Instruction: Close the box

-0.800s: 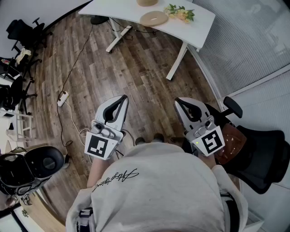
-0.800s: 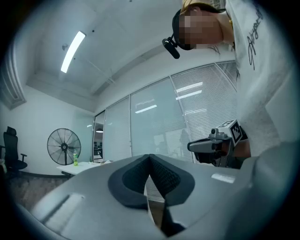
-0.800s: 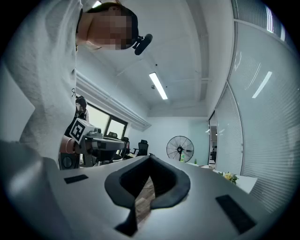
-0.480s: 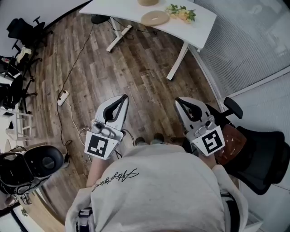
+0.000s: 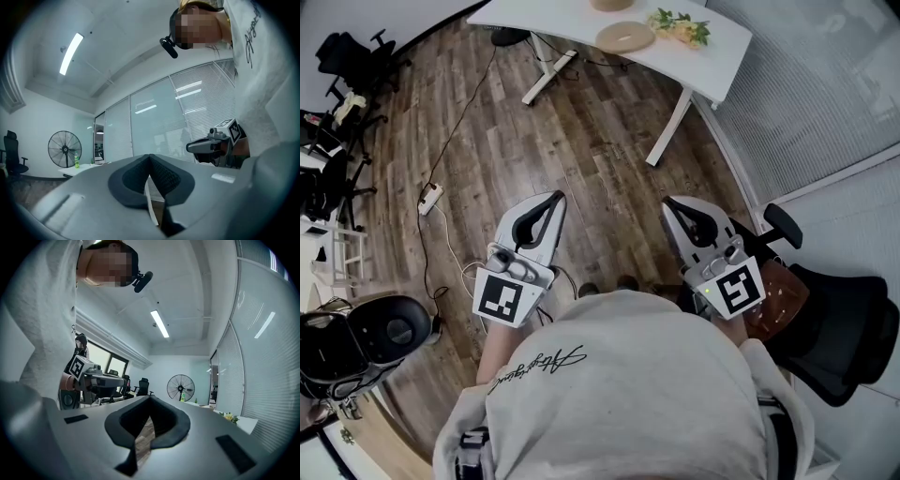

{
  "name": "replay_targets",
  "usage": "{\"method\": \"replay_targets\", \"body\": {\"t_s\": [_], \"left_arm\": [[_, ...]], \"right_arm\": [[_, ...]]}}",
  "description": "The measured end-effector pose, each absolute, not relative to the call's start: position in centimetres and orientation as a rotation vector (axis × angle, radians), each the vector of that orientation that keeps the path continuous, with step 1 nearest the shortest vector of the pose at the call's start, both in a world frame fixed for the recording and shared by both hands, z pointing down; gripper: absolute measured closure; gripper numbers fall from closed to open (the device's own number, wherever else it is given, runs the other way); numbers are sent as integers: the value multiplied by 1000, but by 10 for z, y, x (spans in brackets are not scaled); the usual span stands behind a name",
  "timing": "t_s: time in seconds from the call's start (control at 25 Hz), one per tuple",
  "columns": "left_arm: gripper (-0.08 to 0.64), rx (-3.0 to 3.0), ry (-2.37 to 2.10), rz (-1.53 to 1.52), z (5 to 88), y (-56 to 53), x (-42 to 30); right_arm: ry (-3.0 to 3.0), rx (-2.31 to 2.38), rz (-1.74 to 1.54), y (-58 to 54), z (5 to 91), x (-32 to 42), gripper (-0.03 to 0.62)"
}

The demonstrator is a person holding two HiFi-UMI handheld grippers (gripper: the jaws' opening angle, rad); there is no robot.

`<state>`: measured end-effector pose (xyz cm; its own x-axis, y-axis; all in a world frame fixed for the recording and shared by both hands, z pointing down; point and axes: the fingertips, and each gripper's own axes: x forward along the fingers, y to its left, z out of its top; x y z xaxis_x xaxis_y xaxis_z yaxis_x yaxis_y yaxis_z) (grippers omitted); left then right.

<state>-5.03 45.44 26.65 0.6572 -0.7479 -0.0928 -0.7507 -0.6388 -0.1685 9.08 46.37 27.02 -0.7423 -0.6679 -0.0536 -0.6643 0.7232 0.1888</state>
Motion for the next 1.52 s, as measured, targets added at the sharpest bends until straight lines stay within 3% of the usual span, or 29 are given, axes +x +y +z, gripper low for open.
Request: {"method": "replay_targets", "body": {"t_s": [0.6, 0.92, 1.08, 1.52], "left_arm": [[549, -2722, 1257, 88, 266, 449, -58], [430, -2737, 1274, 77, 266, 448, -69], [364, -2736, 1270, 63, 268, 447, -71], [161, -2782, 1230, 29, 276, 443, -76]], "right_arm": [[-2942, 1209, -204, 450, 272, 96, 587], [-2938, 1280, -128, 443, 272, 96, 393], [-2922, 1318, -106, 440, 275, 95, 326], [-2887, 1394, -61, 436, 280, 93, 223]]}}
